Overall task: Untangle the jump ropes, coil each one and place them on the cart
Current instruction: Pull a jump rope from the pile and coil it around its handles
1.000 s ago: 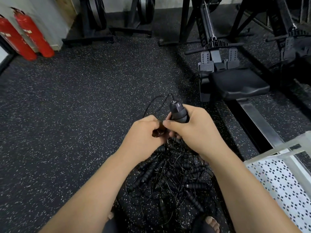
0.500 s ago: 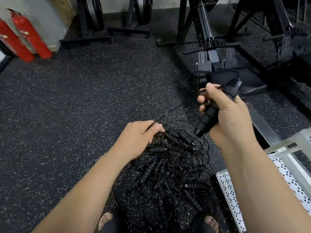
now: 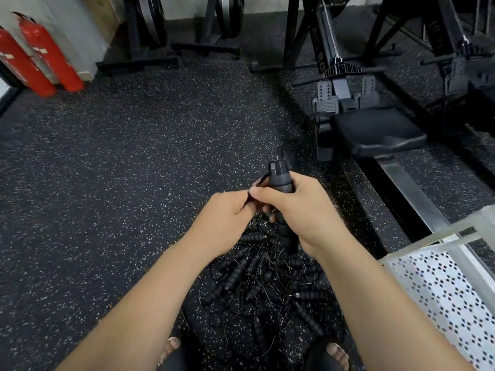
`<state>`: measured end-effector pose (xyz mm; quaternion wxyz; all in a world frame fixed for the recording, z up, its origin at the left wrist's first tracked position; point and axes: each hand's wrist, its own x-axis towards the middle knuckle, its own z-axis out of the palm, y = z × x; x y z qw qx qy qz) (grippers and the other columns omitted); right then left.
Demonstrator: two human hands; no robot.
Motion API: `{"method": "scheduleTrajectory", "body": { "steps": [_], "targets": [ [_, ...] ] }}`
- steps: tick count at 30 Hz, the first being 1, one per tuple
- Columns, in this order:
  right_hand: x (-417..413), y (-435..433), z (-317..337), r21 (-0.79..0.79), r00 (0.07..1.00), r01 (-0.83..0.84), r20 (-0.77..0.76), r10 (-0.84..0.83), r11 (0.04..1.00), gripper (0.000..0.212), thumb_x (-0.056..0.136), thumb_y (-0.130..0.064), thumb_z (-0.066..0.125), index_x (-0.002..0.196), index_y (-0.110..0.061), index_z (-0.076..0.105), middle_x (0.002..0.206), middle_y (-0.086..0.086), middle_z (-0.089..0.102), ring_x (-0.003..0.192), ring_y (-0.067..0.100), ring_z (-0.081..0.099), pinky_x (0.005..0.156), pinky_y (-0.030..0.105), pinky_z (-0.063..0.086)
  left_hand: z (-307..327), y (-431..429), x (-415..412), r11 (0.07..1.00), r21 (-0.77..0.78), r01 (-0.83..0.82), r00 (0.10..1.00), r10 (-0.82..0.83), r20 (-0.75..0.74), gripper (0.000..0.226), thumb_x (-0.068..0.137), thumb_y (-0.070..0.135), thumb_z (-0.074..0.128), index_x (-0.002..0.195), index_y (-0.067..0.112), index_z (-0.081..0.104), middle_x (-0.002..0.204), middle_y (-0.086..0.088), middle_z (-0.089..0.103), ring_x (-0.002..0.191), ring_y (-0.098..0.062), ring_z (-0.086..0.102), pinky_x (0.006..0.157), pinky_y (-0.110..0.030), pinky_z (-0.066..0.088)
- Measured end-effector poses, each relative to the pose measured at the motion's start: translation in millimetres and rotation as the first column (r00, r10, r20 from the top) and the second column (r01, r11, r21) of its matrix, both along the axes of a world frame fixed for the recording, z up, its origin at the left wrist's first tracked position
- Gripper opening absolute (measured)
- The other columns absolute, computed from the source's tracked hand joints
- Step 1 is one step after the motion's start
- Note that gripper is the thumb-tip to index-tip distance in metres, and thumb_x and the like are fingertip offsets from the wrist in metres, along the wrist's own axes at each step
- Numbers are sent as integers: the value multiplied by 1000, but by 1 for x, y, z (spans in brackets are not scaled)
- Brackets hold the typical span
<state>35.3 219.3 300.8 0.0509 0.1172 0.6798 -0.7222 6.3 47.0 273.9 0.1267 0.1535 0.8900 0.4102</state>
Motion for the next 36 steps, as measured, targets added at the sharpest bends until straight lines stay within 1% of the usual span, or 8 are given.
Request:
{"method": "scheduleTrajectory", "body": {
  "steps": [4,8,13,17,21,26,29,36],
  "targets": [
    [2,5,9,7,998,-37,-41,37,999,8,94,-7,80,96,-5,73,75,8,70,65,16,61,59,30,50,5,-1,-1,1000,-16,7,999,-6,40,42,109,31,54,70,43,63,53,14,51,50,-9,40,53,-33,37],
    [3,16,22,-15,991,-10,-132,8,1000,12,94,-10,82,99,-5,72,75,9,71,66,16,62,61,27,52,6,-8,-6,995,-92,-33,999,35,18,42,111,48,50,77,29,68,66,6,69,52,-12,54,55,-38,49],
    [-6,38,30,-294,938,265,-143,-317,918,17,93,-7,80,102,-12,67,90,5,72,71,17,67,63,29,52,1,-19,-12,983,-176,-52,996,65,68,34,112,28,46,97,40,74,83,11,74,45,0,49,47,-19,41],
    [-8,46,27,-372,891,360,-134,-434,856,14,97,-9,77,107,-12,68,93,7,72,72,16,66,62,26,50,1,-22,-13,991,-90,-100,989,109,97,33,113,36,47,93,39,74,65,7,62,54,-11,47,58,-32,45],
    [-8,40,19,-337,965,231,-39,-259,913,21,94,-22,82,111,-16,71,103,9,79,76,16,66,62,25,53,10,-12,-5,995,-51,-90,995,92,41,39,112,51,42,91,39,72,63,-2,52,55,-16,42,60,-35,42],
    [0,12,7,-86,991,-53,118,63,995,28,92,-19,85,114,-7,73,95,9,79,69,15,65,60,27,55,12,0,1,997,-63,-46,998,43,-49,35,113,38,47,84,28,63,61,1,59,52,-14,45,58,-42,47],
    [1,1,3,-65,994,-29,100,35,997,19,94,-14,83,105,-4,72,81,9,72,62,16,61,57,28,51,11,3,4,998,-65,-14,999,12,-34,31,110,29,46,86,31,65,58,2,57,48,-13,42,53,-44,44],
    [3,2,13,-46,998,67,-2,-67,997,10,94,-8,80,97,-7,70,71,6,68,60,16,62,56,28,50,11,3,3,993,-119,-22,999,25,28,31,110,40,46,84,32,62,57,7,56,49,-13,45,52,-36,43]
  ]
}}
